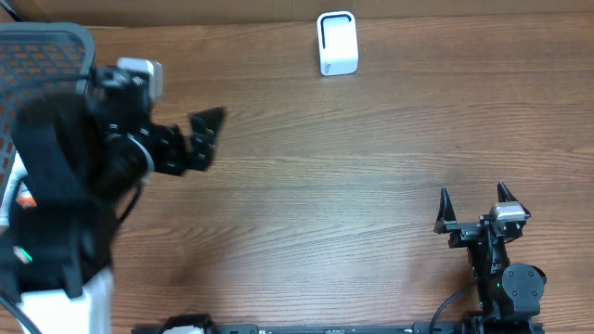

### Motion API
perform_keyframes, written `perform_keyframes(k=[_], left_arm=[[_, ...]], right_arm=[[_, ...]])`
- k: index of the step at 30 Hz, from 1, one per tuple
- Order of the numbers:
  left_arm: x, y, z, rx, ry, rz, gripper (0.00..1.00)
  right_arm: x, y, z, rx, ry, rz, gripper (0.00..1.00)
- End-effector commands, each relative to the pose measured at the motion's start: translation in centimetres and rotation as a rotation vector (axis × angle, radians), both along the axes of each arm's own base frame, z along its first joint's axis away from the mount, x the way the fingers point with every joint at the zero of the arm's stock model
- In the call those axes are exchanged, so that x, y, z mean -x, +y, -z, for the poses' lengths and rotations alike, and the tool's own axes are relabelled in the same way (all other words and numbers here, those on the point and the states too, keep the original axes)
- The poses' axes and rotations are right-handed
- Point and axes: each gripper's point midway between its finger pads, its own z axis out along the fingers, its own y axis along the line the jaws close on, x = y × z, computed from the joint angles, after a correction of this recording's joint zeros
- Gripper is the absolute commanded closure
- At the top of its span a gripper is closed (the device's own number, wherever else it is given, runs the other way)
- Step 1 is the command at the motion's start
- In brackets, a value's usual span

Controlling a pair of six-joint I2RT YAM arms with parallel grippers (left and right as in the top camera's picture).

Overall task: Scan the item barcode
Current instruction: 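Swing the left gripper over the grey basket and lower into it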

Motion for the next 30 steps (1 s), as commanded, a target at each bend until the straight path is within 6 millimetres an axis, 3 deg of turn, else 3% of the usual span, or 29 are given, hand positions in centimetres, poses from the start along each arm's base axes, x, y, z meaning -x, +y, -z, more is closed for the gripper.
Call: perform_keyframes(k=[1, 10, 14, 20, 30], left_arm=[[-0.9, 8.1, -2.8, -0.079, 0.032, -0.336, 0.00], [1.5, 22.2, -4.1, 0.081, 0.016, -0.861, 0.00], [2.8, 26.1, -2.7, 0.148, 0.040, -1.008, 0.00], [2.6, 29.8, 1.8, 0.206, 0.173, -1.090, 0.00], [0.9, 33.3, 9.5, 0.262, 0.391, -1.163, 0.00]], right_arm=[[0.0, 0.0, 0.1, 0.004, -0.007, 0.002, 0.00], [0.0, 0.0, 0.1, 0.004, -0.007, 0.002, 0.00], [0.0, 0.0, 0.1, 0.004, -0.007, 0.001, 0.00], [0.0, 0.0, 0.1, 0.004, -0.007, 0.002, 0.00], [0.0, 0.0, 0.1, 0.004, -0.007, 0.001, 0.00]])
